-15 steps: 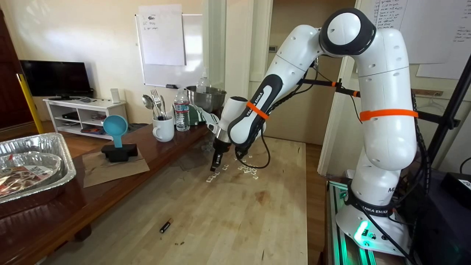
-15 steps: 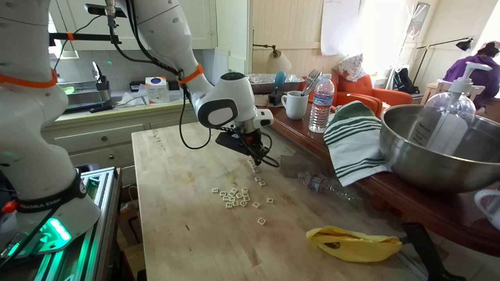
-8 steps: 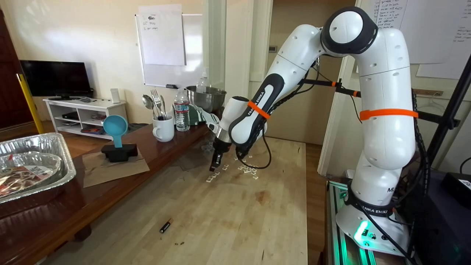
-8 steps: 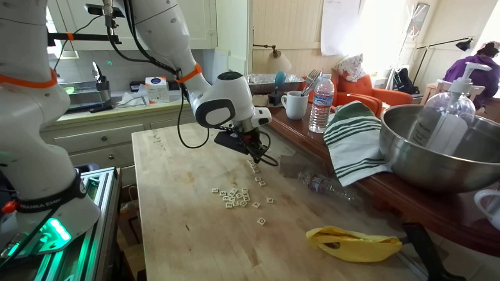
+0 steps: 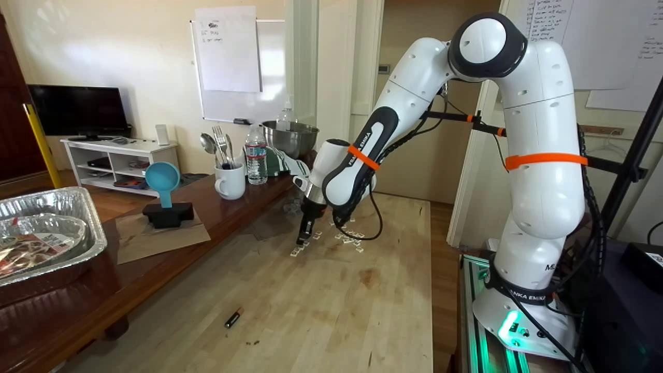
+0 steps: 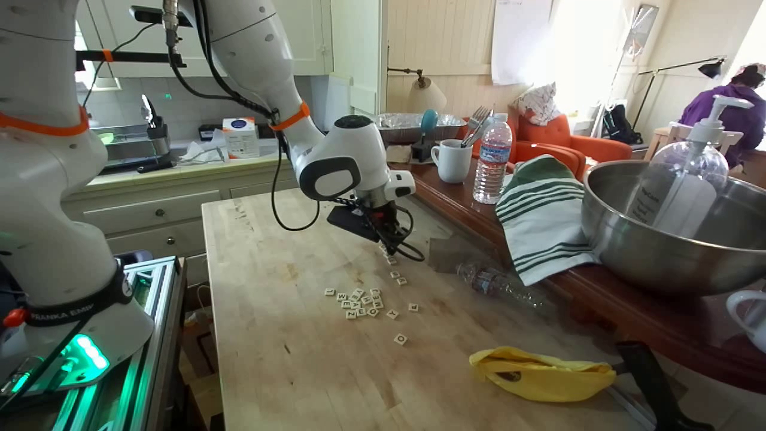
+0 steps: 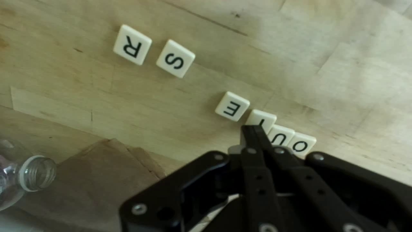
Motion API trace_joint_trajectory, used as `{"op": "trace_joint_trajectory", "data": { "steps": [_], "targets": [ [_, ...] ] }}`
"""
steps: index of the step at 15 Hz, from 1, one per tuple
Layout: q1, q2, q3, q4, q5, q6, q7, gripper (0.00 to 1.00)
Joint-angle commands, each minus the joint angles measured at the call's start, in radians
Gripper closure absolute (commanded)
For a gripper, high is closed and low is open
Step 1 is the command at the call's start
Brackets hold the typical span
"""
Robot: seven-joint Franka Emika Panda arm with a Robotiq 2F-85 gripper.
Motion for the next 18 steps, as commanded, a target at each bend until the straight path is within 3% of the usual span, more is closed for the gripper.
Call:
{"op": "trace_joint_trajectory", "data": {
  "steps": [1,18],
  "targets": [
    [-0.006,0.019,0.0,0.009,-0.016,-0.013,0.013,1.0],
    [-0.023,0.028,0.015,0.013,0.0,-0.009,0.022,1.0]
  ]
}}
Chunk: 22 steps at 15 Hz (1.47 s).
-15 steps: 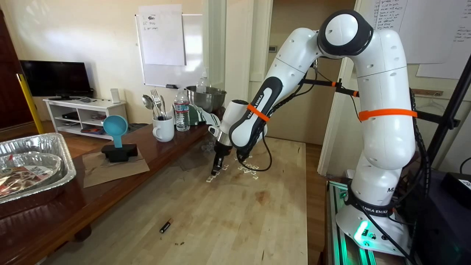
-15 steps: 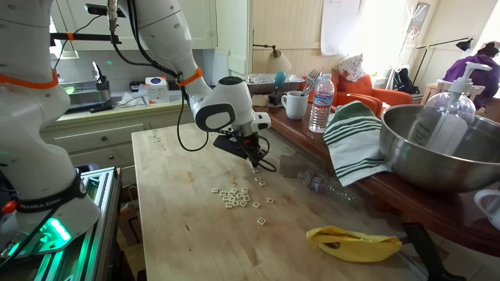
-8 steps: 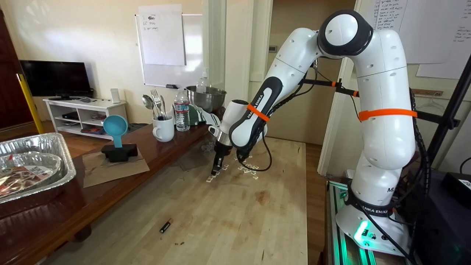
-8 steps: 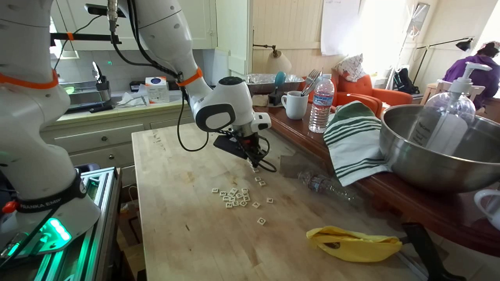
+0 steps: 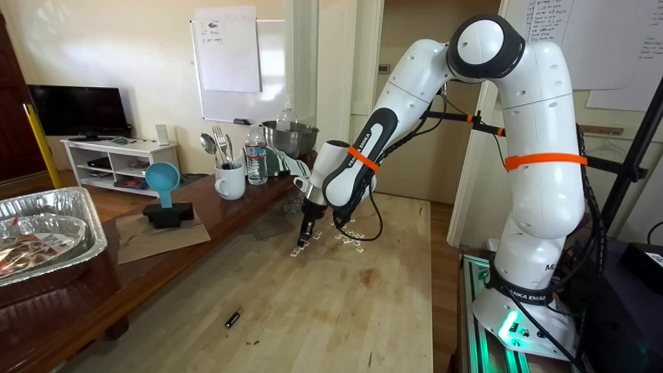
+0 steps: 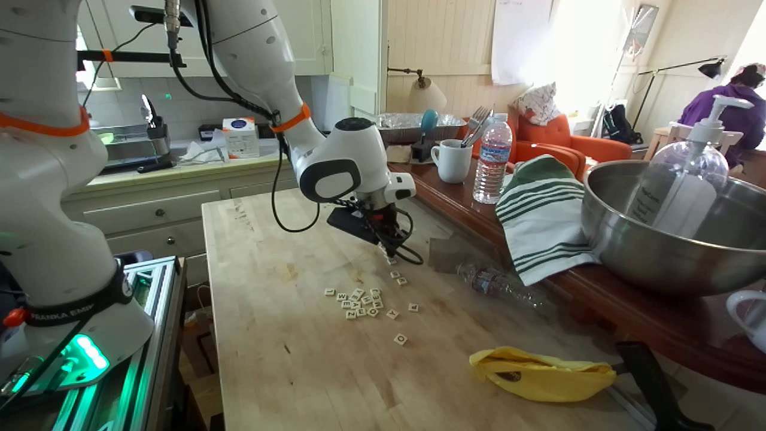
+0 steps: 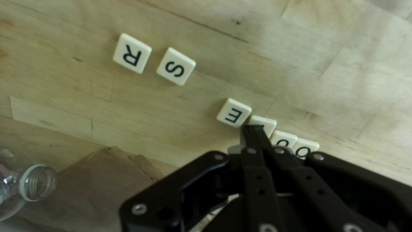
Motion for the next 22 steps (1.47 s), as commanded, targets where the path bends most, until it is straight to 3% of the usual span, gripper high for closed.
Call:
{"op": "trace_joint_trajectory", "data": {
  "steps": [1,22],
  "targets": [
    [-0.02,0.02,0.017,0.012,0.001,-0.009,0.013,1.0],
    [-0.034,0.022,0.04,0.027,0.013,-0.023,0.032,1.0]
  ]
}}
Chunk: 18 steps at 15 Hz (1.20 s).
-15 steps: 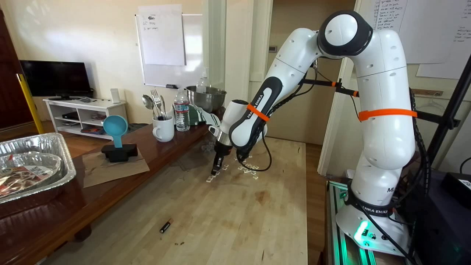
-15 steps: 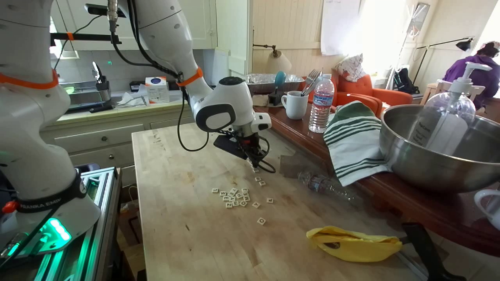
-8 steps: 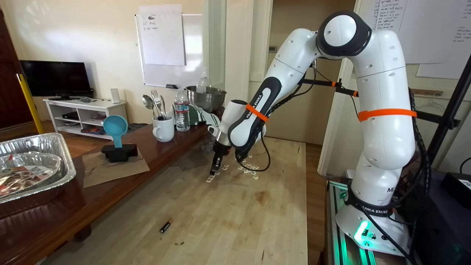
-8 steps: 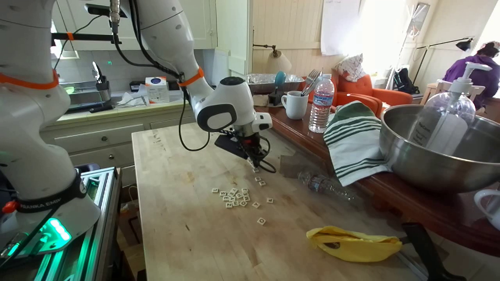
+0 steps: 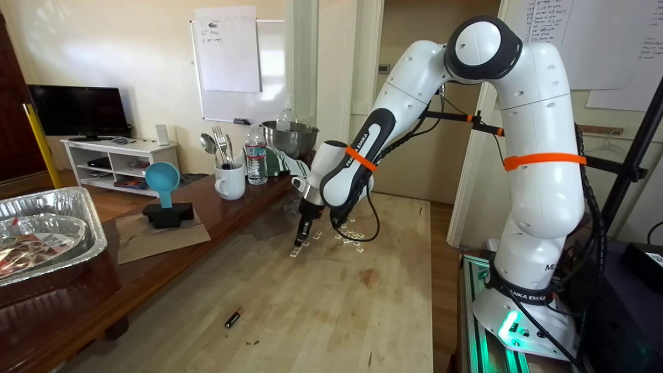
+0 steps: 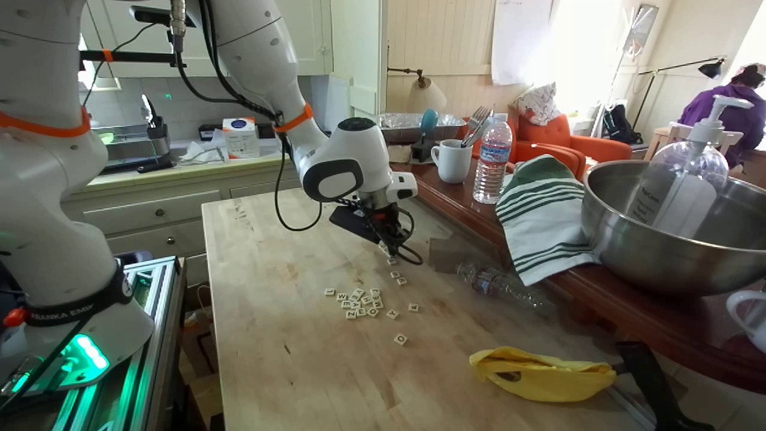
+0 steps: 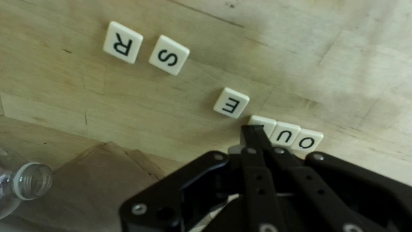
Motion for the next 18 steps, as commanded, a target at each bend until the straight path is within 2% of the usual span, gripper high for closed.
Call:
{"op": "trace_joint_trajectory", "data": {
  "steps": [1,10,18],
  "targets": [
    [-0.035,0.001,0.034,0.001,0.015,-0.019,0.0,1.0],
    [-0.088,-0.038,0.077,-0.02,0.048,-0.003,-0.006,1.0],
    [0.023,-0.028,-0.072,-0.009,-0.025,-0.025,0.054,1.0]
  ]
}}
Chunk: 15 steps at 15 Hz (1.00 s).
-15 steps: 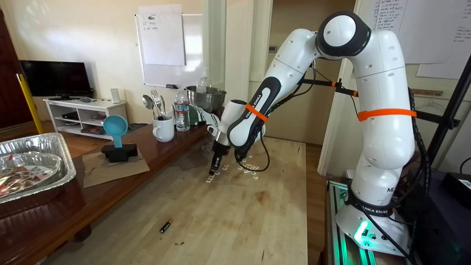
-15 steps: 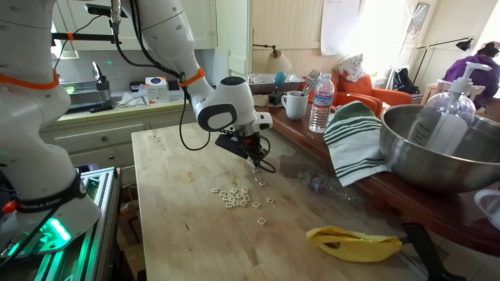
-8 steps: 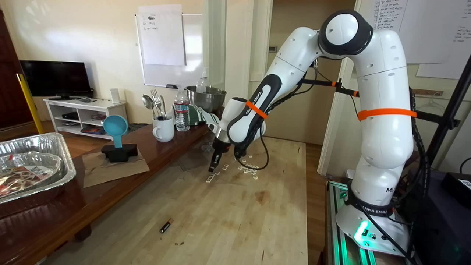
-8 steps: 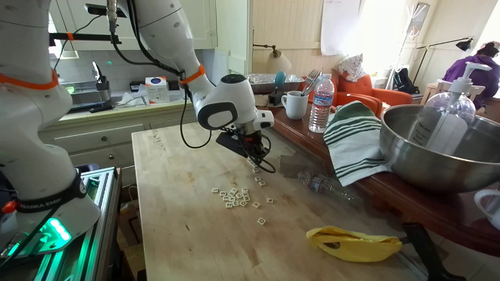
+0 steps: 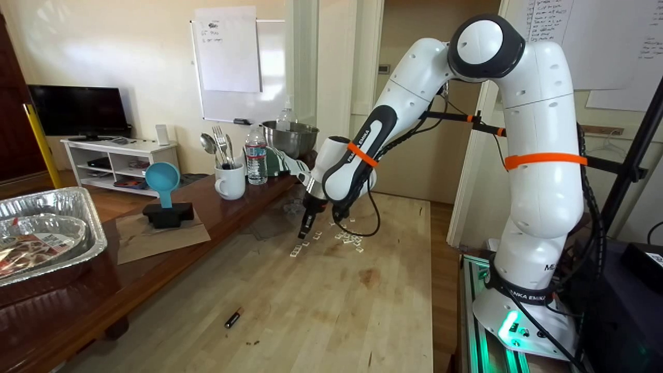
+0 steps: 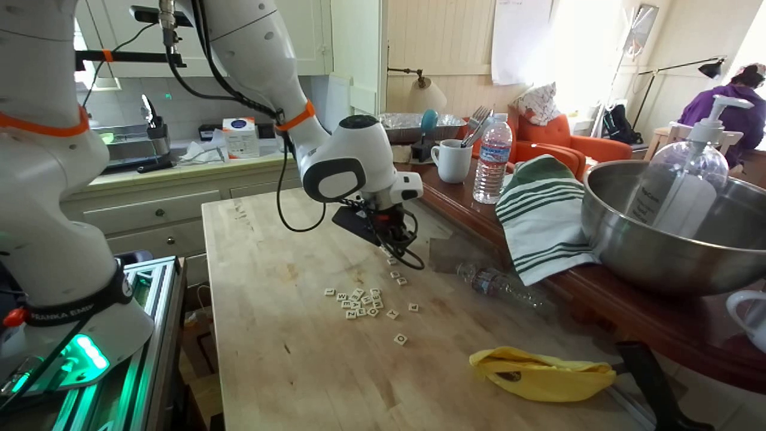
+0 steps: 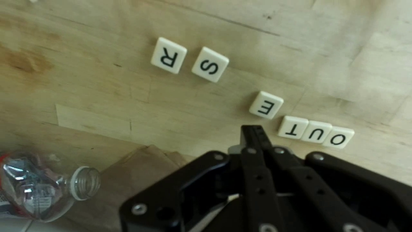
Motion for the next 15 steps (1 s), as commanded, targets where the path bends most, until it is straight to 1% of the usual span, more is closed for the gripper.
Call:
{"op": "trace_joint_trajectory", "data": {
  "steps": [1,3,8,15],
  "targets": [
    [0.055,-0.002,-0.063,-0.003,-0.04,-0.027,0.048,1.0],
    [0.066,0.004,-0.073,-0.001,-0.046,-0.028,0.052,1.0],
    [0.071,0.008,-0.065,-0.004,-0.045,-0.028,0.051,1.0],
    [0.097,0.019,-0.094,0.005,-0.063,-0.021,0.065,1.0]
  ]
}}
